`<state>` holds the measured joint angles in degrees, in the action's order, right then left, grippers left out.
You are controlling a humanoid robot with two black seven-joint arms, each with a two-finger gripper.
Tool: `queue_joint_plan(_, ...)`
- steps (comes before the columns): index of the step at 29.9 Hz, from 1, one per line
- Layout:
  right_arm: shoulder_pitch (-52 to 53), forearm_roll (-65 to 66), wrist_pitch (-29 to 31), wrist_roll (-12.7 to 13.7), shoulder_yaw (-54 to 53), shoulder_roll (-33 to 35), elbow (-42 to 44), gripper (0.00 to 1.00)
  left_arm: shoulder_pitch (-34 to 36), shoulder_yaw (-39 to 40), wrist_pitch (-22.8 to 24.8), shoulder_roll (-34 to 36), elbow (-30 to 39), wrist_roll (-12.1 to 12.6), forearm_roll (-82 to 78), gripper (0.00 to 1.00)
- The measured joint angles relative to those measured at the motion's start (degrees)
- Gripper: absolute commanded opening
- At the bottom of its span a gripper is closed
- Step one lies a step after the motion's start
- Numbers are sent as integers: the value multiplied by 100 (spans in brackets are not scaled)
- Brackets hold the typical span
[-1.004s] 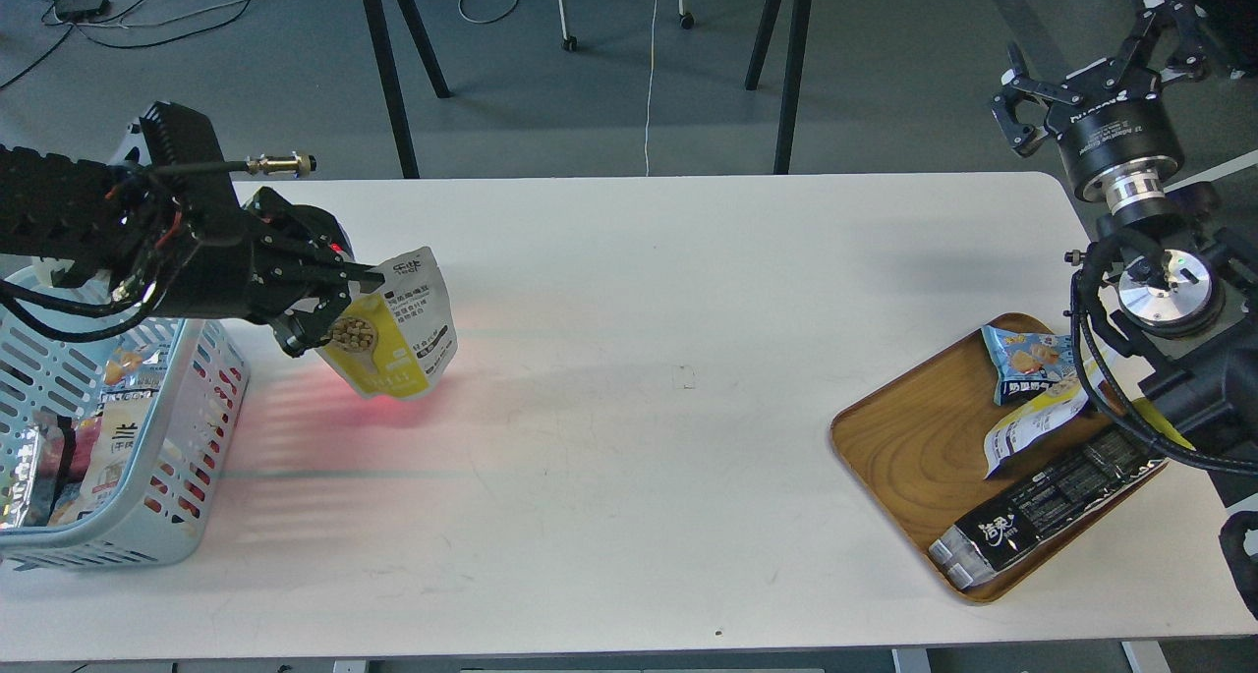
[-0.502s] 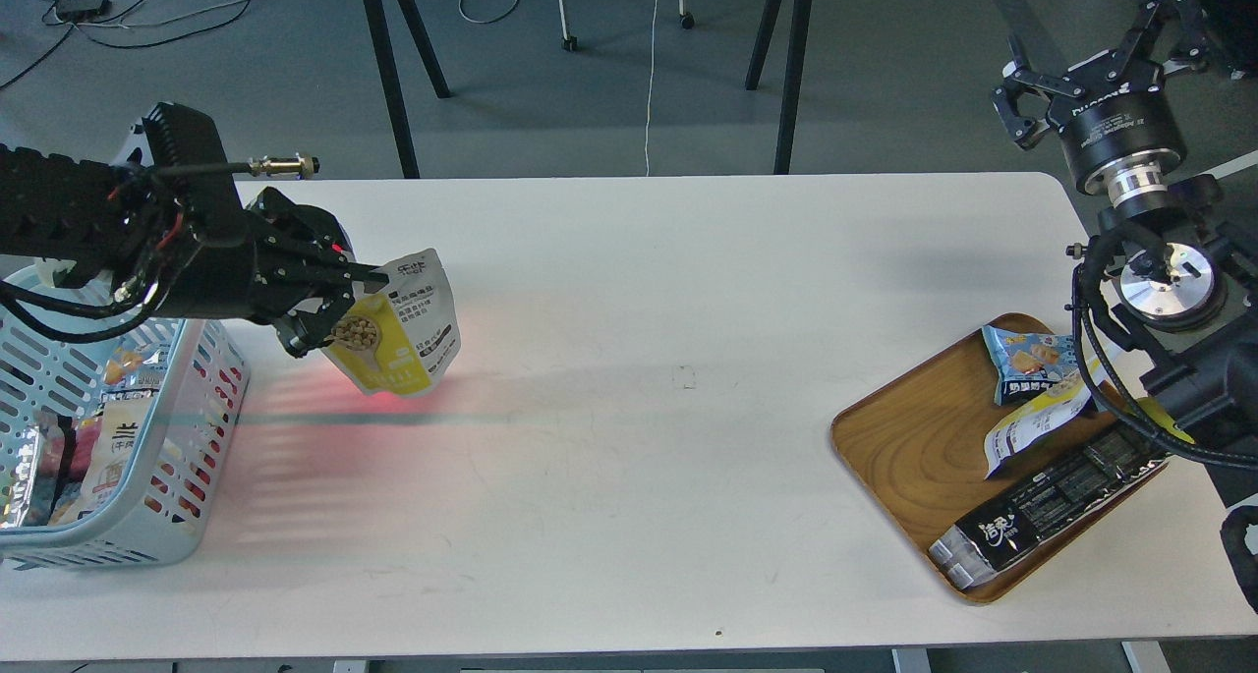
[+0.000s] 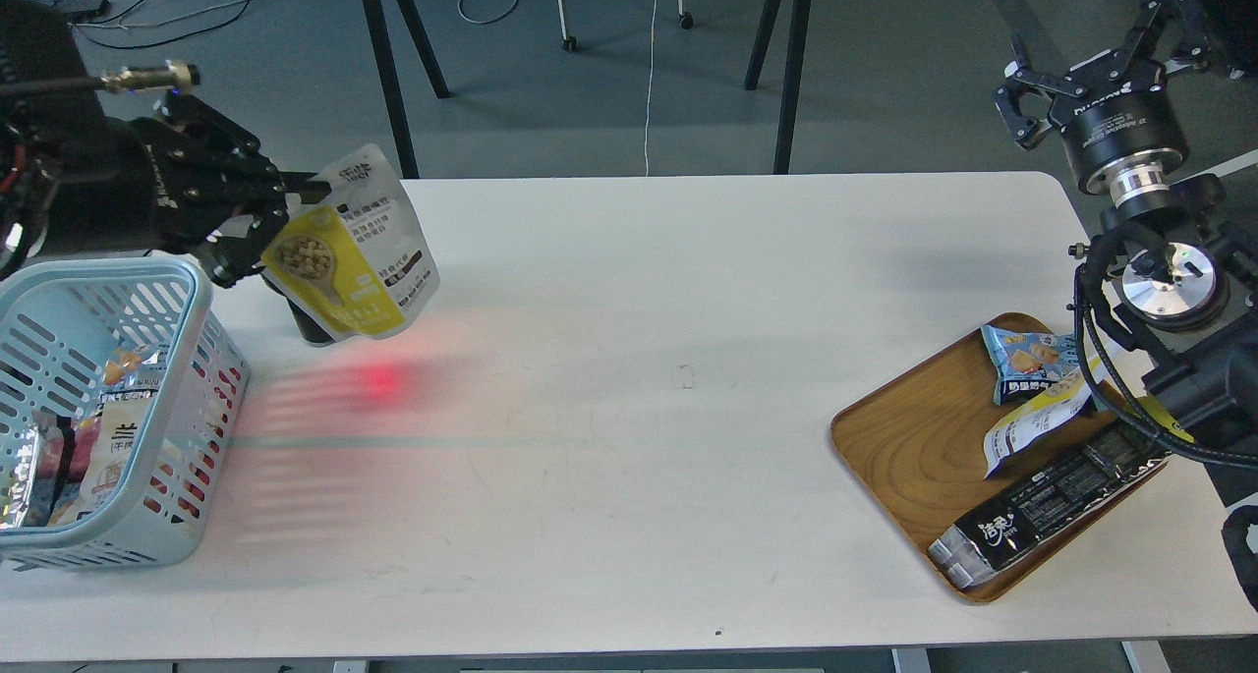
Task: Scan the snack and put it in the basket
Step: 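Carry the pouch over the blue basket and drop it in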
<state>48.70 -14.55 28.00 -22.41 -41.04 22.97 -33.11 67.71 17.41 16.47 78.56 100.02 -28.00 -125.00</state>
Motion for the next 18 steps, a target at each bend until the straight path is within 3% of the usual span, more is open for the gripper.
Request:
queue_joint_plan(4,0,4,0,0,0,-7,9,99,-17,-24,-555,490,1,0,0,0)
queue_joint_plan(11,0,5,0,0,0,-63,1,99,-27,-117,-1070,1289,-61,0,0,0)
queue_joint_plan(18,1,5,0,0,4,-25,-3,99,-30,-886,-1826,2062,-314,0,-1,0)
